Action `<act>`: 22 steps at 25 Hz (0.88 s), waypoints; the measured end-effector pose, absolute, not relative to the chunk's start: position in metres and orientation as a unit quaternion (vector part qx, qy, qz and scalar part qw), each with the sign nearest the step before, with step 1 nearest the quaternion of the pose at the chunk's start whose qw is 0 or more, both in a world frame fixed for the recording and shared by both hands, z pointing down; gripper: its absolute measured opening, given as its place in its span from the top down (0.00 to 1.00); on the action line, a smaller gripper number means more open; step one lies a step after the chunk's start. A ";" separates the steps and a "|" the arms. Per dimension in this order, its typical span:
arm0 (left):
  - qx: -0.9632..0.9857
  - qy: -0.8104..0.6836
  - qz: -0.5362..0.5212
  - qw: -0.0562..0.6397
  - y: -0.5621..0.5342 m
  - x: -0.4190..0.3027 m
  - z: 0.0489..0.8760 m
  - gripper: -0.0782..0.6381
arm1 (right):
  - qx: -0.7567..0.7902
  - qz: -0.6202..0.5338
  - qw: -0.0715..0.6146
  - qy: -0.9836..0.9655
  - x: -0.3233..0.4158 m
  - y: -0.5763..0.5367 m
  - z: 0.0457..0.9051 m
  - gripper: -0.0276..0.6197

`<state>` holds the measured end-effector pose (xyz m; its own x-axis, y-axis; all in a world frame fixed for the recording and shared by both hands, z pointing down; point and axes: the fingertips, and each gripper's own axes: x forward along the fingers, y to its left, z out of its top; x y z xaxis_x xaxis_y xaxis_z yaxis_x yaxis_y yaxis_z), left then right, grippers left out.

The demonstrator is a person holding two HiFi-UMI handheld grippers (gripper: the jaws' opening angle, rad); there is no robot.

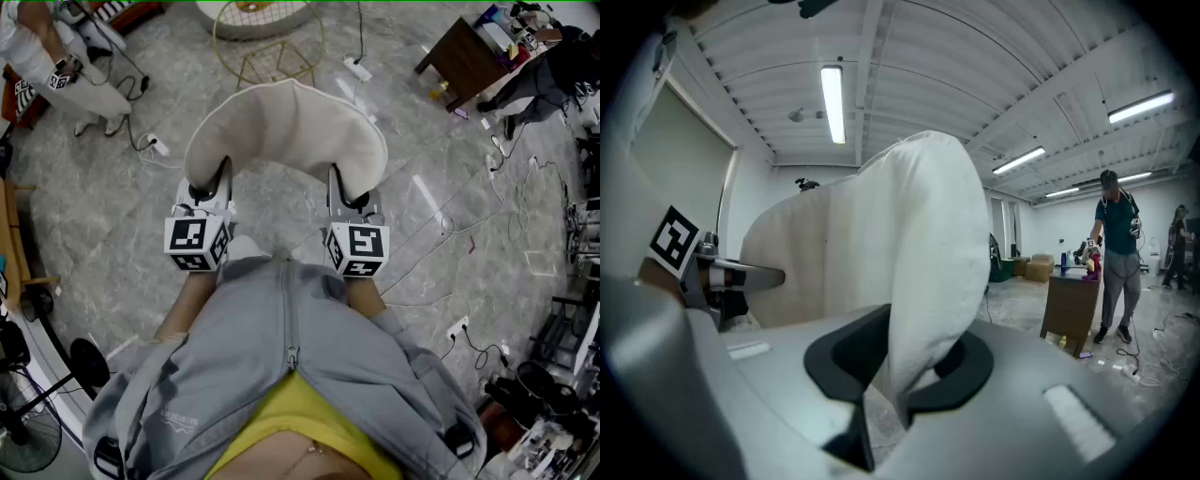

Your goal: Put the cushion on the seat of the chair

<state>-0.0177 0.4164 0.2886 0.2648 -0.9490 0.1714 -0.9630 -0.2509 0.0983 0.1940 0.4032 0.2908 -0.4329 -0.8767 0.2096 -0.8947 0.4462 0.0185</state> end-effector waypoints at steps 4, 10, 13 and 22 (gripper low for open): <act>0.788 -0.607 0.036 0.092 0.415 -0.017 0.289 0.80 | 0.520 0.047 0.092 -0.848 0.195 0.402 0.291 0.87; 0.790 -0.605 0.038 0.093 0.400 -0.022 0.294 0.80 | 0.522 0.056 0.091 -0.847 0.192 0.385 0.297 0.86; 0.790 -0.603 0.037 0.103 0.382 -0.028 0.303 0.80 | 0.523 0.059 0.100 -0.845 0.186 0.368 0.303 0.86; 0.796 -0.593 0.030 0.119 0.280 -0.062 0.321 0.80 | 0.527 0.056 0.118 -0.840 0.152 0.271 0.315 0.86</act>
